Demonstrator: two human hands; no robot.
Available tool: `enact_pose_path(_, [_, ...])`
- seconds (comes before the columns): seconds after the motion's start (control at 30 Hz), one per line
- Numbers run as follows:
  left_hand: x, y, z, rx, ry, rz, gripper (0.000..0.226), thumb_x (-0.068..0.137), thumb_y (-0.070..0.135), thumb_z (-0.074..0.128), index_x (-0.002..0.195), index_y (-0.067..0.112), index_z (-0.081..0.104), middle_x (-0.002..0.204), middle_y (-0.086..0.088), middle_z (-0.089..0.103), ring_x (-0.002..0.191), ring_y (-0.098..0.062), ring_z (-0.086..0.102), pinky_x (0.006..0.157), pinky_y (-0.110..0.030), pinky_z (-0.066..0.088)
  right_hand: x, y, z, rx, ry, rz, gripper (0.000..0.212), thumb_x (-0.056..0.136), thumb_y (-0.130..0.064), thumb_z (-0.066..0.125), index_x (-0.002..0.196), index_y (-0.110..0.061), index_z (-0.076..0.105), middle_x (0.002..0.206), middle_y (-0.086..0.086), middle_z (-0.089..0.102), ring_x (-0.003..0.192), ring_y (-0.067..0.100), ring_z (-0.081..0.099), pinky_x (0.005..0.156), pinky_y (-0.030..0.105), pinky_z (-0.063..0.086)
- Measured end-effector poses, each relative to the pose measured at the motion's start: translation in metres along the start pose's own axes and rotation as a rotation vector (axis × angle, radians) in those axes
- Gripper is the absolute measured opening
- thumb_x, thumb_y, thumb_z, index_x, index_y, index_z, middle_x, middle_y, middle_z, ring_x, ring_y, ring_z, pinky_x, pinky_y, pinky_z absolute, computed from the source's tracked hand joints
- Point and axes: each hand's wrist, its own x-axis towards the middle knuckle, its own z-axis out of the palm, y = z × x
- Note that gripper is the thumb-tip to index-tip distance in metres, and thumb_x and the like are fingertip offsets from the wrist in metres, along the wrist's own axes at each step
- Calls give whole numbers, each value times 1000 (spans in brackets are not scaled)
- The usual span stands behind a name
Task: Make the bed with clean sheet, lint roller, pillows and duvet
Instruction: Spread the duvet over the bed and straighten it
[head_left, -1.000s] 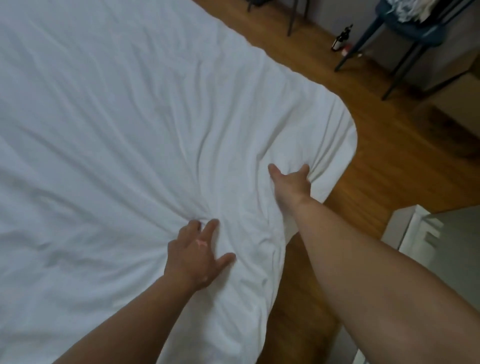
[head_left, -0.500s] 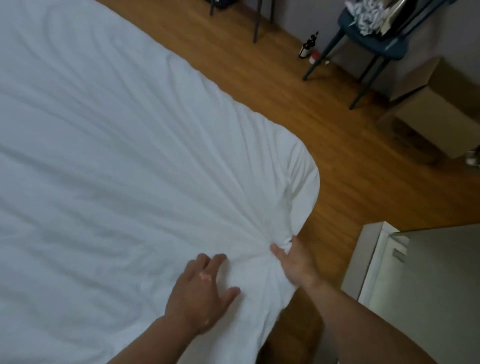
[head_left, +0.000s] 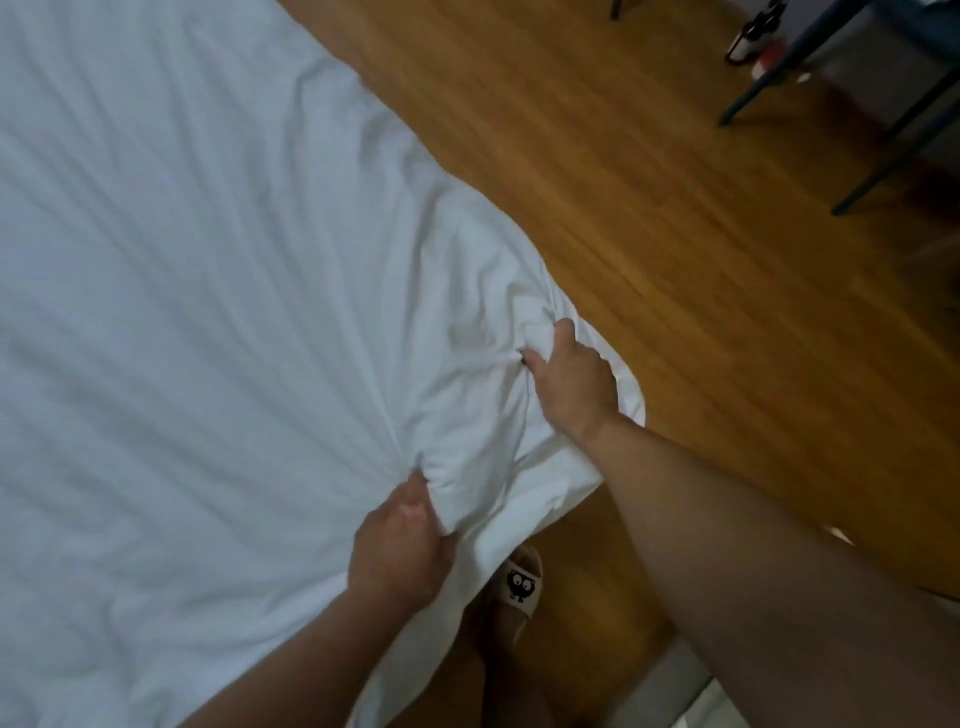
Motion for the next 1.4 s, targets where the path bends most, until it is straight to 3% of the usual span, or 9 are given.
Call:
enact_pose_path(0.23, [-2,65,-23,102,-218,290,42,82,55,35,98,20,50,93,-8,67,88,-30,61,78,-36,47,20,140,-98,90,-57,-86,28,88,-51,65,99,-30,51,91,-3,66,85,26,64,72,39,52])
enact_pose_path(0.47, [5,117,51,-48,-614,254,81,90,61,53,155,29,17,159,-5,23,147,-28,21,119,-39,24,34,194,-72,-190,-161,256,70,90,-35,65,150,-22,32,143,20,47,128,40,49,101,48,47])
enact_pose_path(0.6, [3,60,43,-158,-240,249,49,89,47,51,136,38,40,142,4,50,123,-21,54,101,-32,46,10,85,-49,-159,3,-168,74,91,-42,62,154,-25,27,157,11,28,143,35,31,112,48,37])
enact_pose_path(0.73, [-14,-33,9,-31,275,159,63,76,47,58,134,27,46,134,-8,51,109,-34,59,87,-43,55,-41,-14,8,-195,-210,-712,76,91,-61,50,157,-39,20,168,0,3,154,24,-2,124,50,5])
enact_pose_path(0.87, [-50,-124,-2,165,37,-432,108,69,91,43,154,46,-6,166,-7,-5,151,-34,4,112,-61,21,-41,-11,49,-359,-238,-698,80,88,-78,25,158,-45,4,168,-6,-8,154,20,-10,123,55,1])
enact_pose_path(0.97, [-103,-149,26,134,-44,-325,104,73,90,32,148,47,-26,160,2,-31,151,-28,-16,118,-58,12,-37,-15,48,-451,-247,-641,81,87,-77,28,157,-45,6,168,-6,-4,155,21,-4,123,53,2])
enact_pose_path(1.17, [-205,-252,35,44,4,-343,92,80,73,47,155,45,2,166,7,-2,153,-21,6,122,-46,14,-128,-130,79,-349,-149,-692,64,75,-38,39,127,-7,59,136,21,53,119,42,56,97,51,50])
enact_pose_path(1.27, [-271,-351,38,84,62,-529,86,85,59,57,157,35,16,165,0,19,151,-25,19,116,-51,23,-240,-204,144,-213,-391,-976,65,78,-54,45,130,-20,61,132,7,59,112,31,62,92,43,53])
enact_pose_path(1.4, [-313,-454,46,95,283,-310,50,76,39,49,121,21,62,116,-7,66,103,-28,63,85,-38,43,-349,-281,248,-379,-496,-1023,64,76,-69,52,125,-27,56,110,-5,57,98,20,57,86,36,48])
